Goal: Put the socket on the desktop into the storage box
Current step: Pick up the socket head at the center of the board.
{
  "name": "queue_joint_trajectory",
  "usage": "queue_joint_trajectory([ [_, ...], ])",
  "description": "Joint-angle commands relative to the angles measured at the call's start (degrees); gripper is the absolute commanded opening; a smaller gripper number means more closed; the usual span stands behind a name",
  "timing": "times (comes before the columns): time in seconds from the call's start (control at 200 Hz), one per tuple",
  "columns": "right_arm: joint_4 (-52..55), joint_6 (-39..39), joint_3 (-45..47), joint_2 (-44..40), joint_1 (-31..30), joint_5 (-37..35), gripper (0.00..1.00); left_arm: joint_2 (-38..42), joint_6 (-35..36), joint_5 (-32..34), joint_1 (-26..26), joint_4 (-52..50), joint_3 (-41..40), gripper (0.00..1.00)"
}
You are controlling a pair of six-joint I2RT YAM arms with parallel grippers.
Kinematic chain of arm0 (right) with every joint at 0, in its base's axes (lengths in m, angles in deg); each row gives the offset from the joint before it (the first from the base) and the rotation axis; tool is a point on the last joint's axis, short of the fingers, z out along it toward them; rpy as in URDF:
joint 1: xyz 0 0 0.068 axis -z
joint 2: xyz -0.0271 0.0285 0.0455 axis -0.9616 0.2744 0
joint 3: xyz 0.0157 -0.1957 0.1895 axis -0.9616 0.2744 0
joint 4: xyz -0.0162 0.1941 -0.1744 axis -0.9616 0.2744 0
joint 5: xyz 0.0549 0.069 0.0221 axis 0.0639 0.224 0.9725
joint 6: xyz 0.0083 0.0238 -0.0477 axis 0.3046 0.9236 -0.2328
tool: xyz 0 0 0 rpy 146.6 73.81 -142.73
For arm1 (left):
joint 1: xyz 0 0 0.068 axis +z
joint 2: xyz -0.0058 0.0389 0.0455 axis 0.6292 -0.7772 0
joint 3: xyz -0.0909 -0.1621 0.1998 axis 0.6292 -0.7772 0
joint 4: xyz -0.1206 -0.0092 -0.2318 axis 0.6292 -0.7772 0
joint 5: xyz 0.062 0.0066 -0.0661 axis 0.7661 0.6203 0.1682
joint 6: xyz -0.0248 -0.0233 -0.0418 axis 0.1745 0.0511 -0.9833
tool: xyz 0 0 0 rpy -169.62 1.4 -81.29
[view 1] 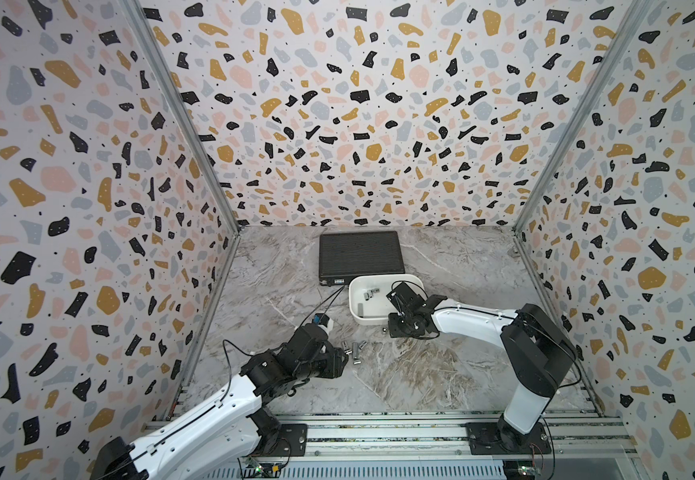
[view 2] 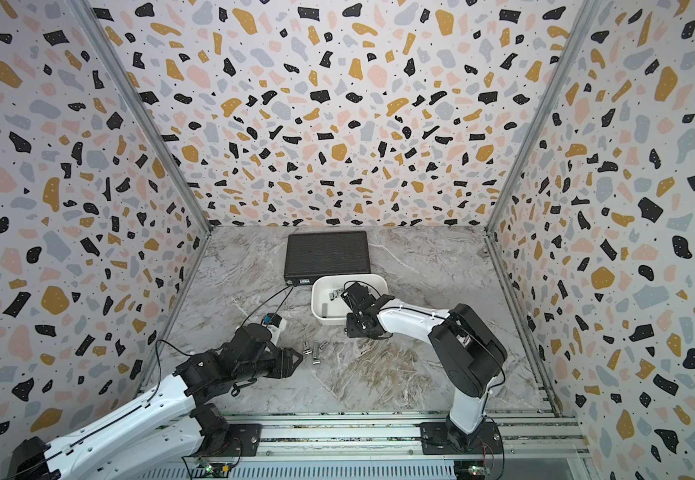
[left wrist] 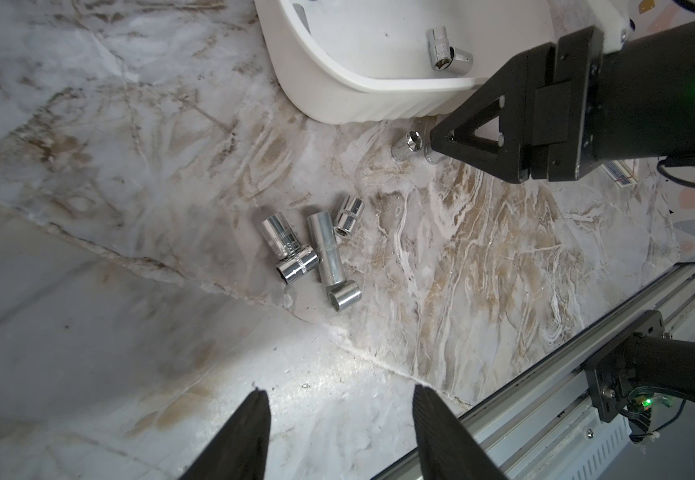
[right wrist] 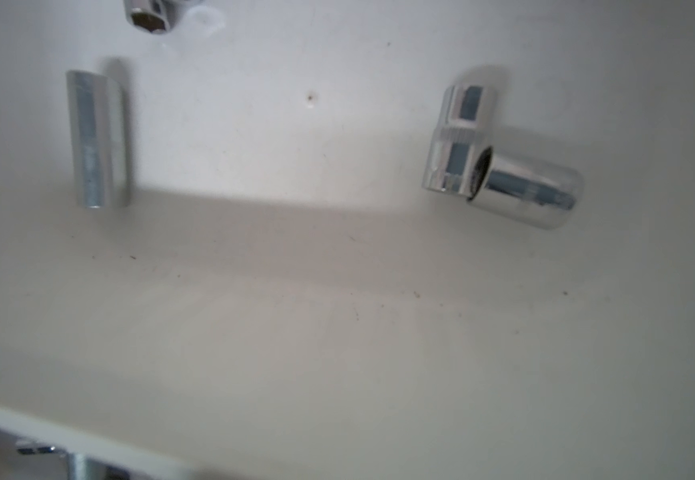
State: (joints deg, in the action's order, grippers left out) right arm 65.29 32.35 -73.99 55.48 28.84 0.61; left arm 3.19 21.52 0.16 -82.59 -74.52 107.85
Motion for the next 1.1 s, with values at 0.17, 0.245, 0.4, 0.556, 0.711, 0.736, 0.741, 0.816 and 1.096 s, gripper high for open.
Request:
queue_joint_trajectory([
  [0.17,3.3,0.98,-2.69,1.58,-0.73,-2.22,0.41,0.17,-0.35,0.8,-0.27,1.73,-0.67,0.59],
  [0.245,3.35,1.12,-2.85,1.84,-0.87,-2.22,0.39,0.08,-0.37,0.92,-0.35,1.73,-0.59,0.58],
  [0.4,3.53,1.15,-2.87,2.45,-1.13,-2.22,0.37,0.02,-0.35,1.02,-0.29,1.67,-0.58,0.58],
  [0.556,3.35,1.02,-2.91,2.88,-1.23,-2.05,0.28,0.1,-0.49,1.22,-0.29,1.55,-0.58,0.58],
  [0.711,3.33,0.48,-2.89,2.65,-1.26,-1.95,0.2,-0.06,-0.35,1.22,-0.35,1.55,-0.5,0.58],
  [0.736,3.4,0.37,-2.94,2.64,-1.26,-1.95,0.19,-0.08,-0.38,1.2,-0.33,1.59,-0.53,0.58],
  [0.741,3.42,0.34,-2.95,2.64,-1.26,-1.95,0.19,-0.08,-0.36,1.21,-0.34,1.62,-0.51,0.58],
  [0.816,3.52,0.26,-2.9,2.33,-1.26,-2.04,0.17,-0.33,-0.35,1.22,-0.35,1.73,-0.42,0.58],
  [1.096,4.21,-0.47,-2.02,-0.87,-1.35,-1.95,0.14,-1.26,-0.09,1.07,-0.39,2.06,0.29,0.58],
])
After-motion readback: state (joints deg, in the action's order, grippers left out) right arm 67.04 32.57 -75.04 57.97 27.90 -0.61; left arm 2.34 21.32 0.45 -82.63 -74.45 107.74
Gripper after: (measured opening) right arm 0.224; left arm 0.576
